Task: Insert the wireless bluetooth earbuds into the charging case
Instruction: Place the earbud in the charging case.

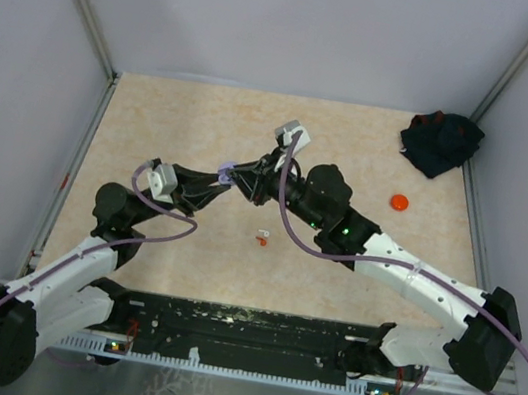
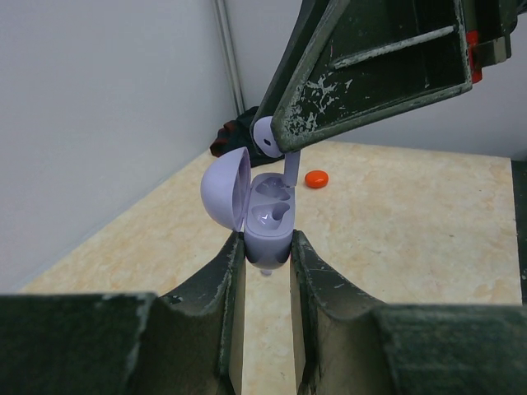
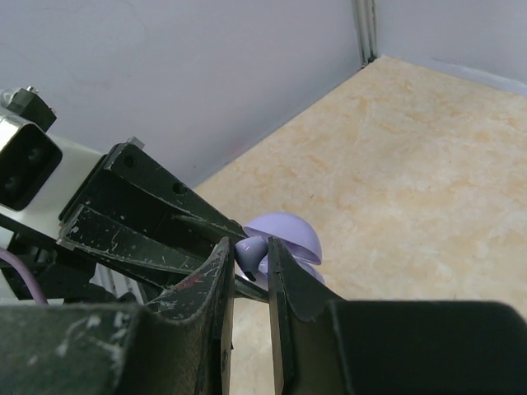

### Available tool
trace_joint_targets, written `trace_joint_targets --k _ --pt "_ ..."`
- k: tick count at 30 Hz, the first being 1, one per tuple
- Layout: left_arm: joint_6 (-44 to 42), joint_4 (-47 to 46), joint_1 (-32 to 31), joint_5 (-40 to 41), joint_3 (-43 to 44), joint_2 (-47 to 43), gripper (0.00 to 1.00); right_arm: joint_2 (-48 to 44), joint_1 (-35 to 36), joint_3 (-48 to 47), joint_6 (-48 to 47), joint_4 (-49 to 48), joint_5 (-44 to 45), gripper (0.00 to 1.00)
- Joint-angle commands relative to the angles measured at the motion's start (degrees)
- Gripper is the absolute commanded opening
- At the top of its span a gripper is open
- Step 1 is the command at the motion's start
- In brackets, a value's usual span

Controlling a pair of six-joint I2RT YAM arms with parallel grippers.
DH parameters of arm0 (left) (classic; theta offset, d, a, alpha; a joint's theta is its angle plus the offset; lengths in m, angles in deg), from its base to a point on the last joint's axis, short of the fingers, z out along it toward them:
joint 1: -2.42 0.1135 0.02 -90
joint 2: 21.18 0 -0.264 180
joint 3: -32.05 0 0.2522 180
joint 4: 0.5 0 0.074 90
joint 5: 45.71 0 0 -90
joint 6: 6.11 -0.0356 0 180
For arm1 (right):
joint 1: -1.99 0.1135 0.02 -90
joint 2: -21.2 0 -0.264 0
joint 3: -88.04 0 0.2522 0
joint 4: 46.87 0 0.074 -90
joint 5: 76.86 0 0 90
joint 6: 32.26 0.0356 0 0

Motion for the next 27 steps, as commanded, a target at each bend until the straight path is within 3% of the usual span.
trace_joint_targets --k 1,18,27 --pt "0.4 -3.1 0.3 -1.2 -0.6 -0.9 0.01 0.4 0.5 0.1 0.2 -3.2 0.9 0.17" --pt "0.8 -4.1 0.3 -0.8 -0.8 -0.9 0.01 1.2 0.6 0.3 -0.2 -2.2 1.3 0.17" --pt "0.8 -3.6 0.3 -0.3 -0.7 -0.9 0.01 0.2 0.8 -0.1 -1.3 -1.3 1.9 0.31"
